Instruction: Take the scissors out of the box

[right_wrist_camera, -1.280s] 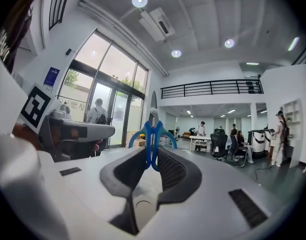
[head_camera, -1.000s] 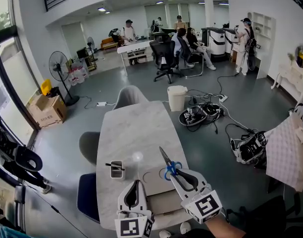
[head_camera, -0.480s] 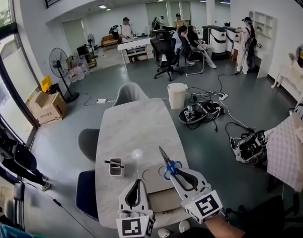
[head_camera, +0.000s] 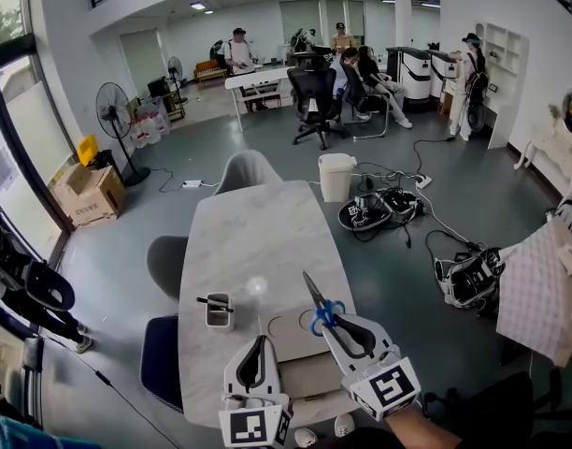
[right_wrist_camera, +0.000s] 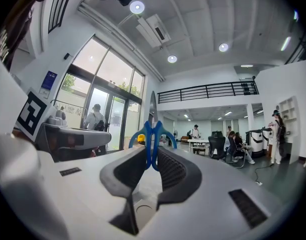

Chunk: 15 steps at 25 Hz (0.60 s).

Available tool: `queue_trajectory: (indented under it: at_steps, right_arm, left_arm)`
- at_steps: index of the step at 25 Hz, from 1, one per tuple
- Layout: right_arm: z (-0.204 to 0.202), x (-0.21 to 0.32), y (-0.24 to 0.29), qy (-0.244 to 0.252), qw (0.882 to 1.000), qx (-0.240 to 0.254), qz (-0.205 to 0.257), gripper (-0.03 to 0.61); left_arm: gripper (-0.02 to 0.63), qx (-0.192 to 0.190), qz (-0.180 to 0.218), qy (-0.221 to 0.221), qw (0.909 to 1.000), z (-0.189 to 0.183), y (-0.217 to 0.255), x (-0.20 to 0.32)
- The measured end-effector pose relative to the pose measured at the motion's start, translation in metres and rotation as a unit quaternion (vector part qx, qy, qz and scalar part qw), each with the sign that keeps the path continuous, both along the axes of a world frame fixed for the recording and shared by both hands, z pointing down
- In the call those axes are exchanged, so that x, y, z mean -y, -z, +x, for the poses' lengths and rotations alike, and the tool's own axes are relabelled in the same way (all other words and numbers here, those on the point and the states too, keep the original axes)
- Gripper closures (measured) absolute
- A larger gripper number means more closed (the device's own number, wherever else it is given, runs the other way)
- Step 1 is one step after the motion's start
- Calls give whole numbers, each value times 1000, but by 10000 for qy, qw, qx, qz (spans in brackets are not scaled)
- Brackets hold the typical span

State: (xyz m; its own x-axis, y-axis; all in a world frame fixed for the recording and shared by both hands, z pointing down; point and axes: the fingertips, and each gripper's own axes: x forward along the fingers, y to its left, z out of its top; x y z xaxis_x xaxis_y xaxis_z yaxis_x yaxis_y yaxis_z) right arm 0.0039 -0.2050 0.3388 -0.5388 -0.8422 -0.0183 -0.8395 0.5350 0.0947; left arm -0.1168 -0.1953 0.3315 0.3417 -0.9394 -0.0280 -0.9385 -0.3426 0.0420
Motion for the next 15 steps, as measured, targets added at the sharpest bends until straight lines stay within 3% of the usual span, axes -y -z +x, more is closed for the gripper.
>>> queue_trajectory:
  at_steps: [15]
  right_arm:
    - [4, 4, -1, 41, 10000, -12, -17, 512]
  left_arm:
    - [597, 4, -8, -62, 10000, 8, -1, 6]
